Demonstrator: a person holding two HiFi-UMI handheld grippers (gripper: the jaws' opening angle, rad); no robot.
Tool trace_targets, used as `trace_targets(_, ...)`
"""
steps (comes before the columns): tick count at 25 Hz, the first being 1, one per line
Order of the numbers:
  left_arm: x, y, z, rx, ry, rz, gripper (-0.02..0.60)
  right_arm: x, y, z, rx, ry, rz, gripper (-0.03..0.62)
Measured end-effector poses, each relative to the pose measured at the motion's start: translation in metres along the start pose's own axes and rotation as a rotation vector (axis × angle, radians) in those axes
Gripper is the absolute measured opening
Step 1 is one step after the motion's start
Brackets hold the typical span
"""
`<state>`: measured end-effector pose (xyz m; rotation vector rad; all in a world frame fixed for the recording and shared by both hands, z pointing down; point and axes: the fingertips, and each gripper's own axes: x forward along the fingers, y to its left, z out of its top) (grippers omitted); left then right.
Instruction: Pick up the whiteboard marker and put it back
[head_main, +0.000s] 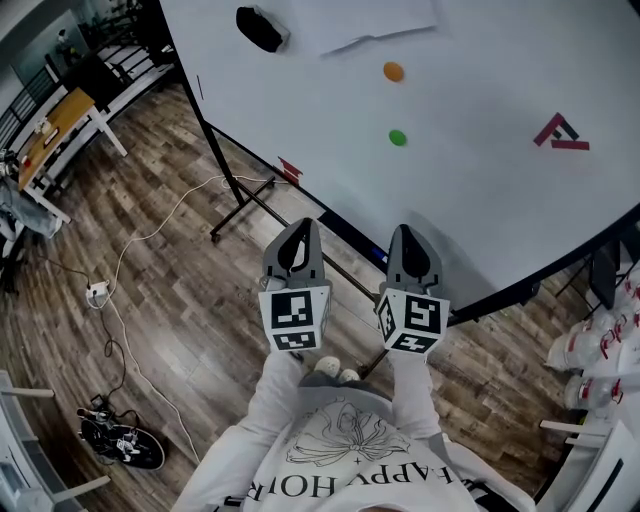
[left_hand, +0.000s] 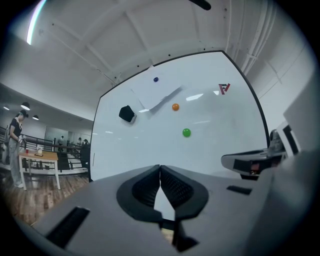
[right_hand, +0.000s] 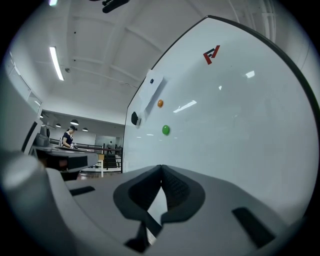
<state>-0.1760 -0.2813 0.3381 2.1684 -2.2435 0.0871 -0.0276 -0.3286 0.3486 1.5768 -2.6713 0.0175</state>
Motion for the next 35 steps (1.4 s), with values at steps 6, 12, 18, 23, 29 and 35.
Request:
trace_targets(6,-0.007,0.0,0.001,0.003,-0.006,0.004,0.006,-0.006,0.001,0.003,0.004,-0.008,0.005,0.003)
trace_targets(12,-0.012,0.0,0.003,0.002,-0.012,0.007,0.006,-0.009,0.004,0.003,-0.002,-0.006,0.007,0.003)
trace_targets(18,-0.016,0.0,0.001,0.004,-0.011,0.009,0.006,-0.011,0.007,-0.002,-0.005,0.007,0.014,0.003)
trace_targets(23,-0.018,0.0,0.0,0.002,-0.006,0.012,0.006,-0.011,0.008,-0.004,-0.009,0.017,0.018,0.003)
trace_targets(29,-0.017,-0.001,-0.002,0.001,-0.001,0.012,0.006,-0.01,0.007,-0.006,-0.016,0.023,0.019,0.003)
trace_targets(35,-0.013,-0.001,0.0,0.001,-0.003,0.015,0.006,-0.007,0.003,-0.006,-0.013,0.027,0.016,0.003)
